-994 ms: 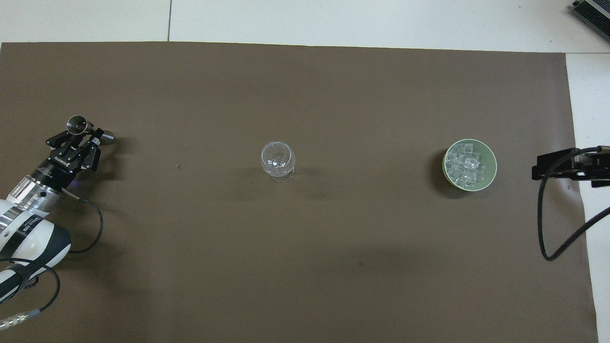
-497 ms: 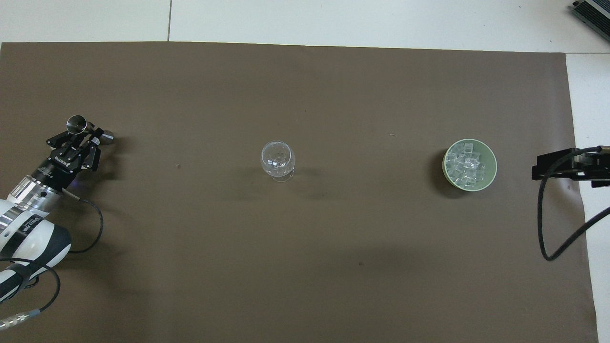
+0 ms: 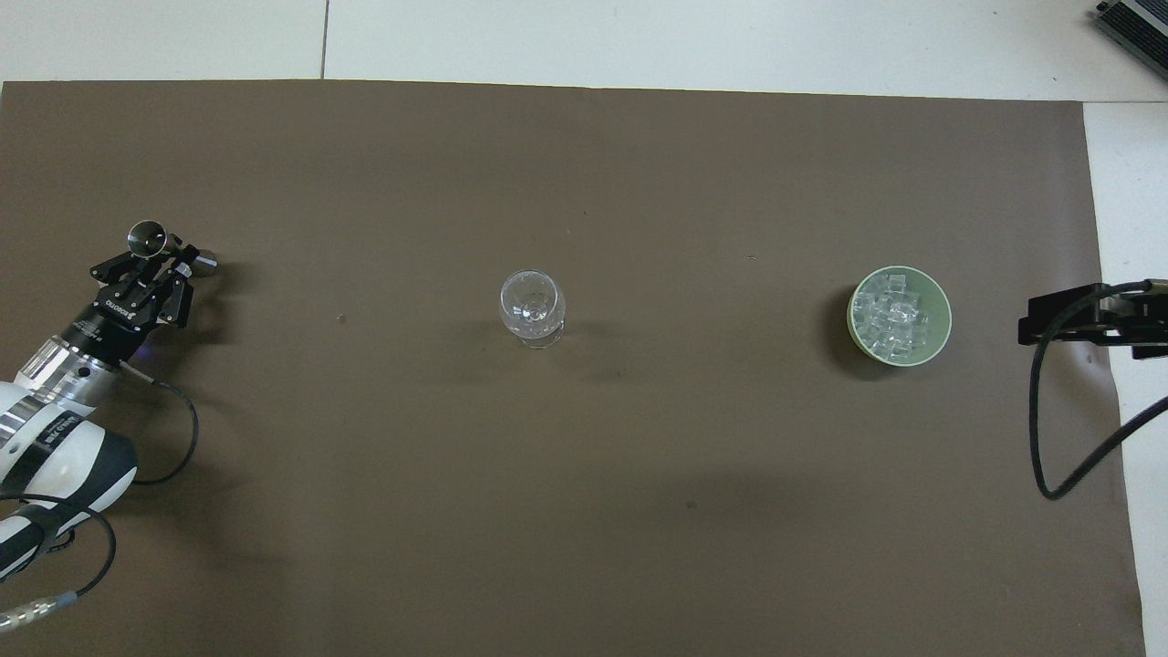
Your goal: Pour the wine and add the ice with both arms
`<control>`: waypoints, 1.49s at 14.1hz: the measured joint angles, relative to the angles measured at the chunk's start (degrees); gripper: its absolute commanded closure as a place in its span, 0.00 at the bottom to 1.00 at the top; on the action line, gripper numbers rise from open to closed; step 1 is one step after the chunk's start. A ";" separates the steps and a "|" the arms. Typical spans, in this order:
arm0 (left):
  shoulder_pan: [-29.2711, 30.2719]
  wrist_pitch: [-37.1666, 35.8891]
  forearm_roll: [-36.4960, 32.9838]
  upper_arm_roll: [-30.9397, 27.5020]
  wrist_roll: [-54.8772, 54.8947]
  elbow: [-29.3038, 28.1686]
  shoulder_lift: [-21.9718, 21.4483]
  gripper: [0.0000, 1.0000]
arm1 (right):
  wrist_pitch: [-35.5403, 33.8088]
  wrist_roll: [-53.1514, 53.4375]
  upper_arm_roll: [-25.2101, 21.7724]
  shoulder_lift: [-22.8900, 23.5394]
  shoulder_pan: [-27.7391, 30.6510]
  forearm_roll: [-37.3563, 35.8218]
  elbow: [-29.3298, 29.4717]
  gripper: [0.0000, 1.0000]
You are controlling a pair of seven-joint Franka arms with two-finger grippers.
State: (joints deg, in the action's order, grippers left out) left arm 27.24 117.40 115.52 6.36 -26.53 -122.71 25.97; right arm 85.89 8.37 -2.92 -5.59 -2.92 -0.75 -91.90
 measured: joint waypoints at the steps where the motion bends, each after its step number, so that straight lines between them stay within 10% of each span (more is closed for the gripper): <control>1: 0.00 0.00 0.00 0.00 0.00 0.00 0.00 0.73 | 0.00 0.00 0.00 0.00 0.00 0.00 0.00 0.00; 21: -0.01 0.00 0.17 0.03 0.00 0.00 0.06 0.90 | 0.00 0.00 0.00 0.00 0.00 0.00 0.00 0.00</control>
State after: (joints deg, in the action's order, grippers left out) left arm 27.24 117.40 115.69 6.39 -26.53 -122.71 26.03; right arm 85.89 8.37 -2.92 -5.59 -2.92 -0.75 -91.90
